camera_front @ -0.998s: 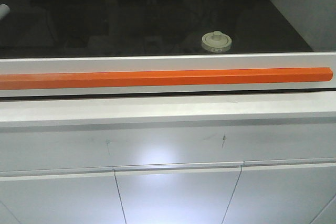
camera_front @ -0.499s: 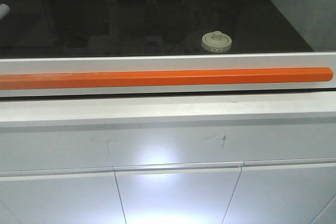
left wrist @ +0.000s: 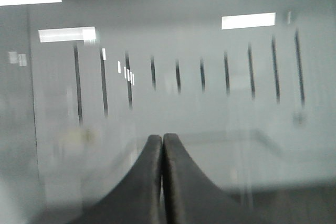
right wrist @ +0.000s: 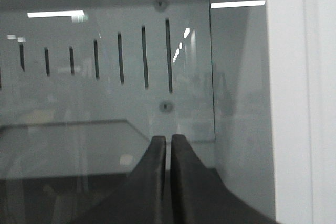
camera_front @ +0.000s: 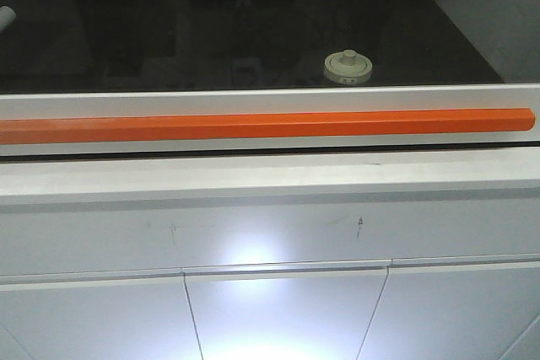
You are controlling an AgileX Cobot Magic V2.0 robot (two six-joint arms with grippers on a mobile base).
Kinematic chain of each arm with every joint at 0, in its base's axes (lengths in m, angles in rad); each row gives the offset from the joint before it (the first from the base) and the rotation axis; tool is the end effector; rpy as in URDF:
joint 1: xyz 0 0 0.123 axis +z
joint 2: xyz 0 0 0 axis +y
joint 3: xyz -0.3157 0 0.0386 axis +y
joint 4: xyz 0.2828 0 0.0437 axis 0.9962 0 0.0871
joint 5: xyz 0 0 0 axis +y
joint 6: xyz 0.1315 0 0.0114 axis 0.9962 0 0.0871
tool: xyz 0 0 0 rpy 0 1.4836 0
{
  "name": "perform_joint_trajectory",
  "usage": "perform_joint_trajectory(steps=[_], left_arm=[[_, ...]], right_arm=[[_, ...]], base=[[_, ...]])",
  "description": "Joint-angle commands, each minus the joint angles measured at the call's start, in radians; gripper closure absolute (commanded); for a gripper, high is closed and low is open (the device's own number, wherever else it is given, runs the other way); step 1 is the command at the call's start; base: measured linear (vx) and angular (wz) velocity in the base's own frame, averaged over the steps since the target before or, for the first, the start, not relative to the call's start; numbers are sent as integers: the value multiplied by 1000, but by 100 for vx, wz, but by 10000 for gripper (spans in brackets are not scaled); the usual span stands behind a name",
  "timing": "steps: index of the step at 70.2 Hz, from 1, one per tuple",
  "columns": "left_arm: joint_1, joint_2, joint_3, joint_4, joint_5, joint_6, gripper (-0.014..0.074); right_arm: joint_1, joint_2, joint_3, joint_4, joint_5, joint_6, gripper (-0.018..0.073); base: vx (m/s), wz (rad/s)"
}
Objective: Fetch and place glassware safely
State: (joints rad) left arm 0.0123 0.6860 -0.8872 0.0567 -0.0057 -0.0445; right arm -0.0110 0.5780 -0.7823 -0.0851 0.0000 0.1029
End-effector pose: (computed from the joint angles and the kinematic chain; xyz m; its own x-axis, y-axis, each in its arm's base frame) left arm 0.1749 0.0021 0.4904 0.2897 0.0158 -0.9570 -0.0155 0.9998 0.0118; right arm 0.1512 -0.0017 0.4658 0.2875 0.0146 -0.9577 0.0059 0.9998 0.0170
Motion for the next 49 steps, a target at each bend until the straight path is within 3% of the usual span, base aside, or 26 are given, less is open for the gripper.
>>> perform_joint_trajectory(steps=[1,13,29,49], left_arm=[[-4,72,-33,-6,12,0,603],[-4,181,-33,-7,53,-4,603],[-4,255,-33,-8,119,-80,603],[-4,256,-33,-6,85,-62,603]], right_arm=[[-5,96,-47,-2,-54,-8,560],[-5,227,-46,-2,-35,-8,560],[-5,359,-46,-2,-21,-8,560],[-4,327,-17,2,37,12,560]], base=[[0,0],[0,0],[0,0],[0,0]])
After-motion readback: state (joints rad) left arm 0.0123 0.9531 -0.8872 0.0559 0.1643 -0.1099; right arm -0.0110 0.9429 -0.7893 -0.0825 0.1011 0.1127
